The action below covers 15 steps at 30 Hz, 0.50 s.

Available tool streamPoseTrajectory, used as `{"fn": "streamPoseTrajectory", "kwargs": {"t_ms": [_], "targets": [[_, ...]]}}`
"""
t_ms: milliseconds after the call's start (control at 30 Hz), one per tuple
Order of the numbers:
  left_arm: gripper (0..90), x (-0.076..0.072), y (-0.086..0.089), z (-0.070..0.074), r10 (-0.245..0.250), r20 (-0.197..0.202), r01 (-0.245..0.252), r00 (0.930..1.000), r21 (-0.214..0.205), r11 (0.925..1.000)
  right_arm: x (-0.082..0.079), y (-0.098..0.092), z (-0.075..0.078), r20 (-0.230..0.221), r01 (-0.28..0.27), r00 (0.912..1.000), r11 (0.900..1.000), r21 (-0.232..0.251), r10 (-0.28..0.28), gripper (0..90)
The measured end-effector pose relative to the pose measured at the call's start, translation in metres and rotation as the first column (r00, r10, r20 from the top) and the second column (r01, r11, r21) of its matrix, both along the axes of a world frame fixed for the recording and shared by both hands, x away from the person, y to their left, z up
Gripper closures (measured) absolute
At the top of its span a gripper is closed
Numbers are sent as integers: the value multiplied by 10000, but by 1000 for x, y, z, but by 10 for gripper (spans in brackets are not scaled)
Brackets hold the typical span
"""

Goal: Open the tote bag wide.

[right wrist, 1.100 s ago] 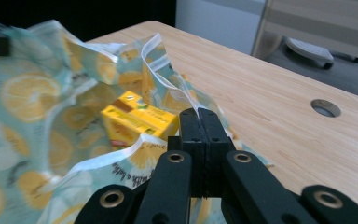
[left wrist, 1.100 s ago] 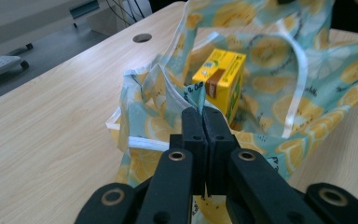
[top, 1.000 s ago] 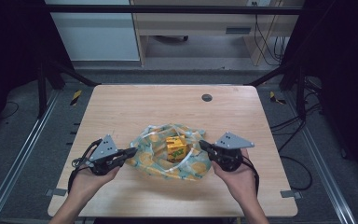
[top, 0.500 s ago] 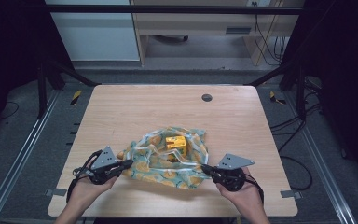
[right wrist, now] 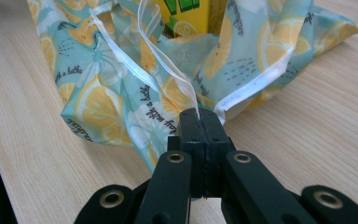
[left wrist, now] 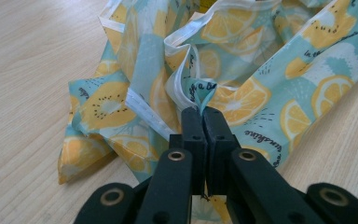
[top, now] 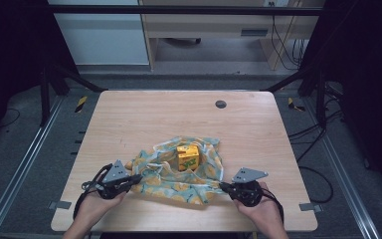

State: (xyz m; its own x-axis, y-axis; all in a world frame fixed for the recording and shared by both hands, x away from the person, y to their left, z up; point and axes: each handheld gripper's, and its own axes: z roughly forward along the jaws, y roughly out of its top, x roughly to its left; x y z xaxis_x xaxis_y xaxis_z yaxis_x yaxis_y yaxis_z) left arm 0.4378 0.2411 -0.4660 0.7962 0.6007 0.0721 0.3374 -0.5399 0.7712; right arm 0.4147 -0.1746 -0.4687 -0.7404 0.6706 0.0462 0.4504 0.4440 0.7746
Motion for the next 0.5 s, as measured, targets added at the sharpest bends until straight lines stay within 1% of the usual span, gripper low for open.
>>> {"fn": "streamPoseTrajectory", "kwargs": {"t_ms": [67,133,167,233,300,333,367,400,433,467,500], "targets": [[888,0,0,-2,-17,-34,17,10000,72,10000,0,0,-1,-22,26,10000,10000,-52,-27,900],[887,0,-1,-3,-24,-58,25,10000,130,9999,0,0,-3,-54,21,10000,9995,-305,-22,900],[887,0,-1,-3,-39,-63,40,10000,151,9999,0,0,-3,-54,21,10000,9995,-305,-22,900],[885,-1,-1,-4,-41,-41,42,10000,214,9998,0,0,-4,-37,0,10000,9989,-465,-2,900],[882,-2,-2,-4,9,-16,-9,10000,208,9998,-1,0,-3,12,-21,10000,9989,-472,22,883],[881,-2,-2,-4,-9,0,9,10000,214,9998,-2,1,0,277,-68,9996,9992,-388,79,794],[880,-3,-2,-4,8,59,-9,10000,188,9998,-2,2,3,420,-42,9991,9996,-288,54,746],[879,-3,-2,-4,8,59,-9,10000,188,9998,-2,2,3,420,-42,9991,9996,-288,54,746],[879,-4,-2,-4,17,75,-18,10000,178,9998,-2,2,7,559,-15,9984,9998,-177,25,696],[878,-4,-2,-4,20,84,-22,10000,161,9999,-2,2,12,711,14,9975,10000,-81,-8,638],[875,-4,-2,-4,27,107,-29,9999,150,9999,0,2,22,888,79,9960,9999,82,-86,549]]}}
